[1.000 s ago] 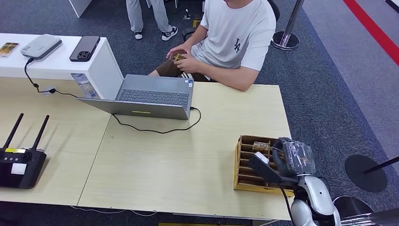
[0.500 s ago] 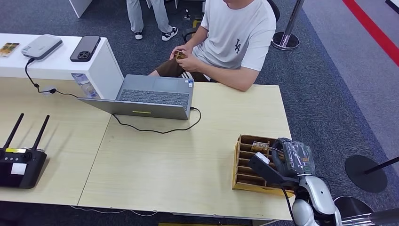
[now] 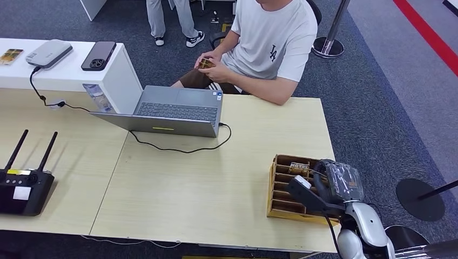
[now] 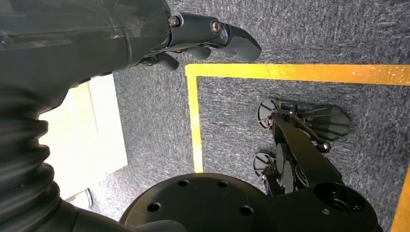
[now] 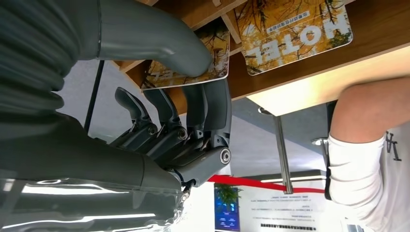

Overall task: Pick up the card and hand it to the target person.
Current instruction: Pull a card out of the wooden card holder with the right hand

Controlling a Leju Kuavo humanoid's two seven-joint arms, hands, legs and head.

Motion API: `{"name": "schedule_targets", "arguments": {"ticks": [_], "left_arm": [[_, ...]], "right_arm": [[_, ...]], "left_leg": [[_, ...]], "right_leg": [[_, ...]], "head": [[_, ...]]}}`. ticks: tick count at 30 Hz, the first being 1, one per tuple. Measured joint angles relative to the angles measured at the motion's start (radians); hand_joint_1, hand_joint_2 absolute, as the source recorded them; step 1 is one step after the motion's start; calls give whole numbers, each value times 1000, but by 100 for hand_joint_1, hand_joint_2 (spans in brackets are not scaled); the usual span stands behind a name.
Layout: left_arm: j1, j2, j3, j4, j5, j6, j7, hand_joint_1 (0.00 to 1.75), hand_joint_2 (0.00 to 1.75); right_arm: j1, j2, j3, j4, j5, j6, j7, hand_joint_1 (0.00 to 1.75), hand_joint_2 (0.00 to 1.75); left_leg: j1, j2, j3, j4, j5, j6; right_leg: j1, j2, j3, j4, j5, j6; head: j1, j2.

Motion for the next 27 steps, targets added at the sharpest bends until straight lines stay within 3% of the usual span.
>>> {"name": "schedule_targets", "arguments": {"ticks": [15,27], "left_arm": [[0,0,-7,0,-4,2,-2,0,175],[0,-1,-6,0,0,4,-9,0,175]], "right_arm": [[75,1,-12,-107,13,15,13,150,175],[93,3,-1,-201,19,-13,-24,150,175]], "left_leg": [[0,0,-1,0,0,0],[0,0,-2,0,0,0]], "right_leg": [[0,0,-1,0,0,0],[0,0,-1,0,0,0]], "head": [[0,0],[0,0]]}}
